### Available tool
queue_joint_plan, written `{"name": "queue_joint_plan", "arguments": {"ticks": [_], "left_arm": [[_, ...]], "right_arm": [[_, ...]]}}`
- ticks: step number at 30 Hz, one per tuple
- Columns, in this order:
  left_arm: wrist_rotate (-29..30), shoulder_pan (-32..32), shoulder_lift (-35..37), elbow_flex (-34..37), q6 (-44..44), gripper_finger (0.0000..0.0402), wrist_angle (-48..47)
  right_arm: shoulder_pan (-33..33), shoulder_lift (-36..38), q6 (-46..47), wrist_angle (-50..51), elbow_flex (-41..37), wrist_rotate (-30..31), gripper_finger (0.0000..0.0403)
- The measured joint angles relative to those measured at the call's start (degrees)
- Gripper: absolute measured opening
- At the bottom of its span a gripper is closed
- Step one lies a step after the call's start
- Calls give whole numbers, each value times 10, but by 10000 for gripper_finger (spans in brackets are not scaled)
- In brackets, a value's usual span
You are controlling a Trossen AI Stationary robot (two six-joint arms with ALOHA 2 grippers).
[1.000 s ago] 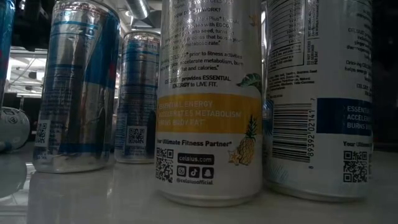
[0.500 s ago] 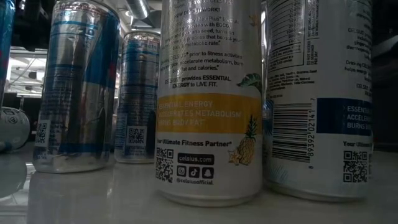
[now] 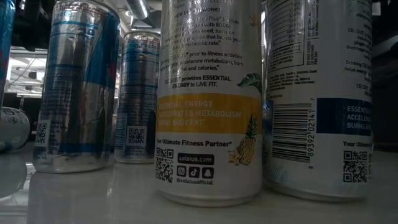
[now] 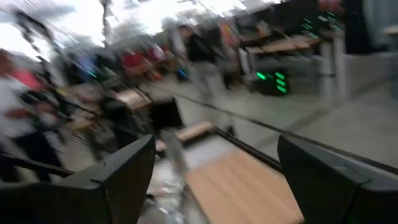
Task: Place canned beverage on shelf
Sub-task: Put the white soda can on the shelf
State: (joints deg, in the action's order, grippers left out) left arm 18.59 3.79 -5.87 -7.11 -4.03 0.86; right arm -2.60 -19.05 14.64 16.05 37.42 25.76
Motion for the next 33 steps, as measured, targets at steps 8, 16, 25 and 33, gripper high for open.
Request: {"name": "queue_joint_plan", "arguments": {"ticks": [8,16,25,33], "left_arm": [[0,0,0,0,1,0,0],[0,0,0,0,1,0,0],[0,0,0,0,1,0,0],[0,0,0,0,1,0,0]], "right_arm": [[0,-101,2,170,124,166,326],[0,-141,74,240,152,259,326],[0,-141,203,348,152,262,326],[0,-151,261,401,148,267,326]]}}
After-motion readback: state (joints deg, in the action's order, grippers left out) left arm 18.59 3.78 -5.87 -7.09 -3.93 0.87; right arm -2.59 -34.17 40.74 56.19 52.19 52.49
